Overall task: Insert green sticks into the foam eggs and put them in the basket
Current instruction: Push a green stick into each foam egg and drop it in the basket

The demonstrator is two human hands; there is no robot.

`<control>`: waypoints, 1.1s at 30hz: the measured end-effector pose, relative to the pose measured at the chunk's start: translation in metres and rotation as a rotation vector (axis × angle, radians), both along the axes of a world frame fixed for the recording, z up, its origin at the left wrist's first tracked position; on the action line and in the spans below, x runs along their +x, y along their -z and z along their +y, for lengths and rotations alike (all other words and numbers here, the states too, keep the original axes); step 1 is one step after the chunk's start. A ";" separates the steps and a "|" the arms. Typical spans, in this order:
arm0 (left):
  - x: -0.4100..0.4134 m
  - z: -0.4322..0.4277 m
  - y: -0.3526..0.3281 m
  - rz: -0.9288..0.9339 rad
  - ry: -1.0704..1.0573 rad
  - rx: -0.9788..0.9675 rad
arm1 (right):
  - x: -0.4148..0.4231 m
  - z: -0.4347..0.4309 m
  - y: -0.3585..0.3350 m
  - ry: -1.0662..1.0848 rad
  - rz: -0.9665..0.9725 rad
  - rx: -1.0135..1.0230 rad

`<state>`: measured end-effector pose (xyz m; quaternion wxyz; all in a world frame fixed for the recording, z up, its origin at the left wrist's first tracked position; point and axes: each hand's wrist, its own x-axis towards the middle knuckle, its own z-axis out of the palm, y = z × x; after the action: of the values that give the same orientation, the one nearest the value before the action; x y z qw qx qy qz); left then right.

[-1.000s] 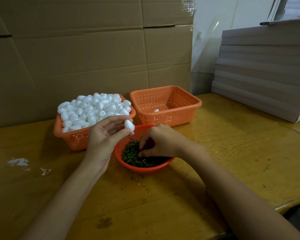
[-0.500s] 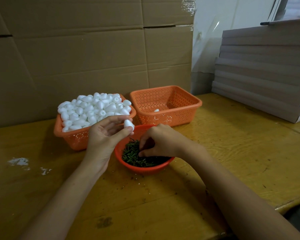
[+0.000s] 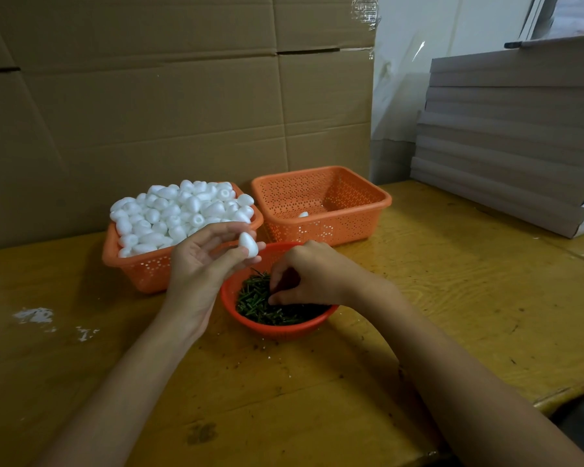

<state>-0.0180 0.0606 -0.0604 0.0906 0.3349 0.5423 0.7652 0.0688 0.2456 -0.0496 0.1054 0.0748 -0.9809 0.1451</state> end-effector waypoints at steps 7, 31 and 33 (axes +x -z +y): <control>0.001 -0.001 -0.001 -0.021 0.007 0.000 | 0.000 0.000 -0.001 0.001 0.001 0.006; 0.000 -0.002 -0.001 0.035 -0.011 -0.037 | -0.003 0.002 0.003 -0.027 0.001 -0.077; 0.001 -0.002 -0.002 0.028 -0.013 -0.035 | -0.003 0.002 0.002 -0.027 -0.002 -0.080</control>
<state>-0.0167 0.0581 -0.0587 0.0839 0.3406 0.5591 0.7512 0.0660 0.2473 -0.0515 0.1056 0.0836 -0.9734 0.1855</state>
